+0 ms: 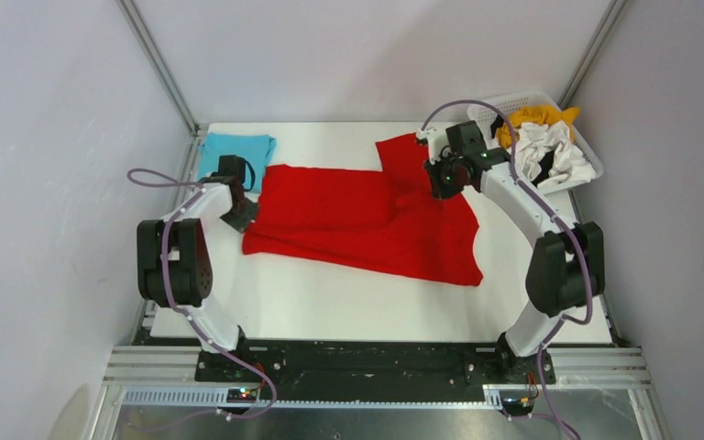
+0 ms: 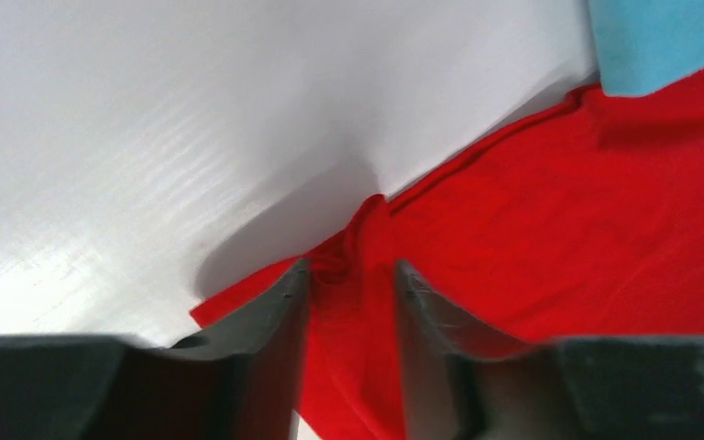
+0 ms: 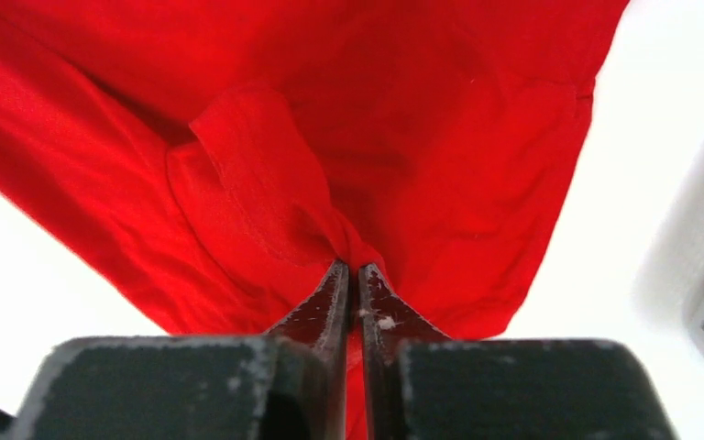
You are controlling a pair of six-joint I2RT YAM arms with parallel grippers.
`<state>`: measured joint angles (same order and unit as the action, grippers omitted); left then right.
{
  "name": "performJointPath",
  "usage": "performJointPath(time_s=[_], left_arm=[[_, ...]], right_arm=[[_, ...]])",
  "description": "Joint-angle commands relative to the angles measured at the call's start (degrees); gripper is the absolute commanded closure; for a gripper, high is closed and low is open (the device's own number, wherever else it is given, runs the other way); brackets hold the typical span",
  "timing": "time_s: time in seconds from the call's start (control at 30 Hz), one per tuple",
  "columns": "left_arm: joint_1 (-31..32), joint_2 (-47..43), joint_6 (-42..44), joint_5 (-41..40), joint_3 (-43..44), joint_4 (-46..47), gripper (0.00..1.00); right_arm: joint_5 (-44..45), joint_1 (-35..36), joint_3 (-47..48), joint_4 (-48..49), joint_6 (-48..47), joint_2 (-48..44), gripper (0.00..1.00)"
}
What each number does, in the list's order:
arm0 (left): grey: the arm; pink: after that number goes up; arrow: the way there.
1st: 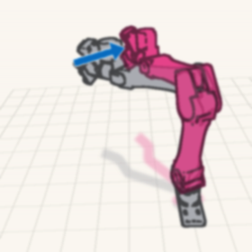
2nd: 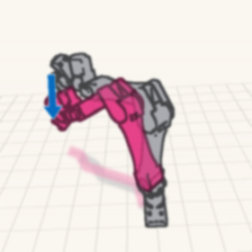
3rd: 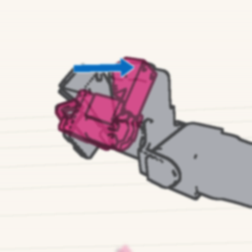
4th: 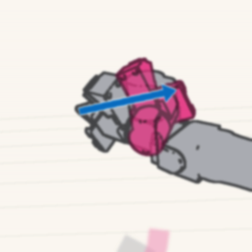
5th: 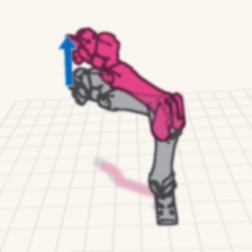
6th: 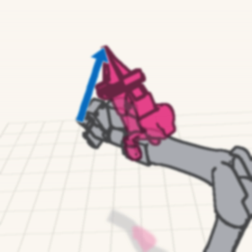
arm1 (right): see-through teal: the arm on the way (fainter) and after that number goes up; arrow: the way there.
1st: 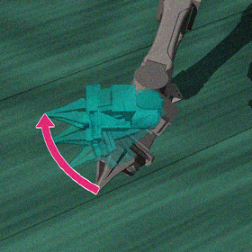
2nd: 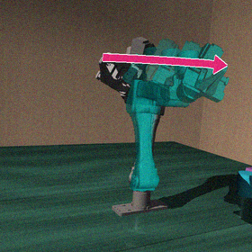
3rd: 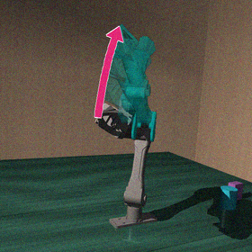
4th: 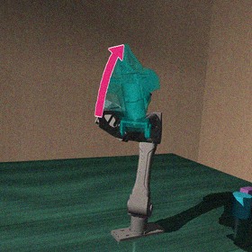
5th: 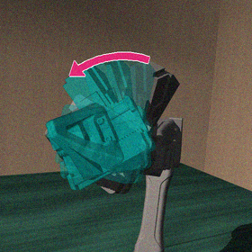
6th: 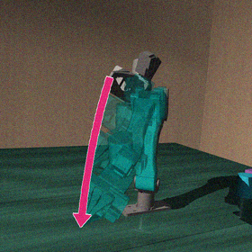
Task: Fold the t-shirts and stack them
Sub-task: Fold the flattened tshirt in 1/3 of the way
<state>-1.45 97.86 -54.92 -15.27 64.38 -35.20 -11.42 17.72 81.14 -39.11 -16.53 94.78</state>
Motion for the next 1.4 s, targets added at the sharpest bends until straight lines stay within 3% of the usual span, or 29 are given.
performJointPath(time_s=[0.0, 0.03, 0.07, 0.13, 0.2, 0.27, 0.43, 0.53, 0.67, 0.9, 1.07, 1.23, 1.37], left_arm=[[-0.6, 0.3, 1.4, -1.2, 3.3, 0.2, 0.41], [-0.7, -0.2, 1.6, -1.0, 4.1, 0.1, 0.12], [-0.7, -1.0, 2.0, -0.9, 5.0, 0.1, 0.03], [-0.7, -2.9, 2.7, -0.7, 6.5, -0.1, 0.01], [-0.7, -5.8, 3.1, -0.7, 7.2, -0.5, 0.0], [-0.7, -9.3, 3.4, -1.3, 6.9, -0.7, 0.0], [0.6, -14.0, 8.1, 2.1, 4.6, -0.7, 0.0], [5.1, -14.7, 10.7, 4.0, 2.4, -0.7, 0.0], [10.2, -13.8, 12.7, 4.8, -0.1, -0.5, 0.0], [11.3, -4.4, 13.4, 6.6, 1.3, 0.2, 0.0], [11.1, 0.9, 14.0, 6.2, 3.1, 0.8, 0.0], [9.6, 4.2, 14.0, 4.5, 3.5, 1.0, 0.0], [7.7, 5.3, 14.3, 3.9, 3.2, 1.1, 0.0]], right_arm=[[1.6, -0.9, 5.7, 4.8, 2.8, 6.3, 0.82], [2.6, -1.1, 6.6, 5.3, 3.5, 8.6, 0.71], [3.2, -1.2, 8.8, 5.6, 5.0, 9.7, 0.66], [8.0, -1.3, 12.3, 7.1, 8.4, 12.5, 0.27], [15.7, -1.4, 15.4, 7.4, 12.4, 13.9, 0.07], [18.9, -1.4, 15.6, 7.5, 15.4, 12.9, 0.01], [14.1, -1.3, 1.1, 12.7, 22.8, -0.7, 0.01], [4.9, -1.2, -10.1, 14.8, 27.9, -8.5, 0.0], [-4.3, -0.1, -17.7, 18.1, 31.4, -10.8, 0.01], [-4.1, 4.2, -16.3, 24.7, 32.1, 1.2, 0.01], [2.0, 3.8, -10.0, 26.8, 30.5, 9.6, 0.01], [13.9, 2.1, -1.5, 27.9, 30.1, 17.4, 0.01], [16.5, -0.3, 3.2, 32.0, 29.4, 19.9, 0.01]])
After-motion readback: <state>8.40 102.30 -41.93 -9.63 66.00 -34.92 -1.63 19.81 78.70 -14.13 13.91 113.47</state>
